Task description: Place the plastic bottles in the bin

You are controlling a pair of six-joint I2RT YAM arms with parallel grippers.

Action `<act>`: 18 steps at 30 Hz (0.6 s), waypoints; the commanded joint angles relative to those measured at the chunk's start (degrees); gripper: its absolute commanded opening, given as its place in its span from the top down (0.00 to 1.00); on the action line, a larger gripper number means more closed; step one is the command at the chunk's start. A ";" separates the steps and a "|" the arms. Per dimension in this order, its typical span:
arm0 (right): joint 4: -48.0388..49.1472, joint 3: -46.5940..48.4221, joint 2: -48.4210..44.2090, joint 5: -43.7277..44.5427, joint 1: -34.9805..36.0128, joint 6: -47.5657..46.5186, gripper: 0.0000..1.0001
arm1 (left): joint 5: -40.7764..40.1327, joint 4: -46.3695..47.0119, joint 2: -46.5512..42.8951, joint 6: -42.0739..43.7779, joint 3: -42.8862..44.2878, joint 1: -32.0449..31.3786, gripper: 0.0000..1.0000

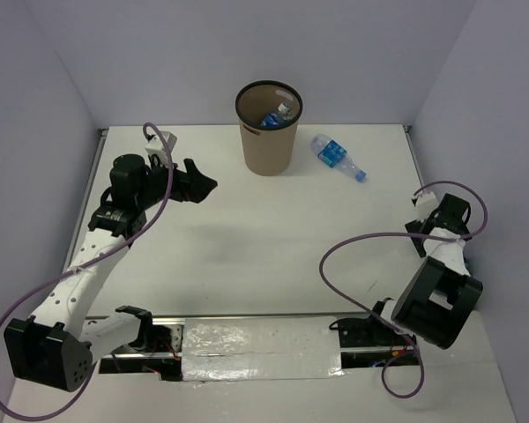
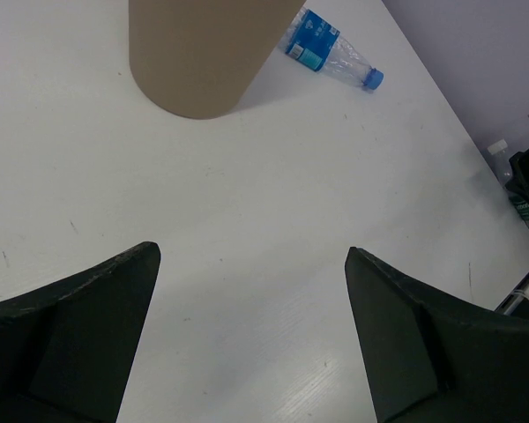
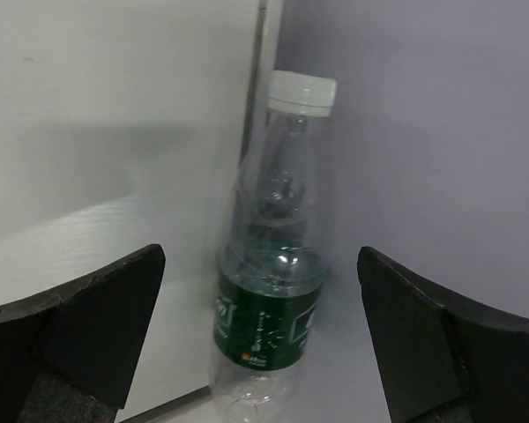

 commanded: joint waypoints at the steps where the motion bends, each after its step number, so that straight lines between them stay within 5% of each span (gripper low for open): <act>1: 7.12 -0.23 1.81 3.45 -1.20 -3.09 0.03 | 1.01 2.55 -0.28 0.07 0.19 -0.27 0.00; 18: 16.70 -5.50 12.27 7.67 -3.84 -6.25 0.14 | 0.75 2.46 -0.28 0.16 0.19 -0.80 0.00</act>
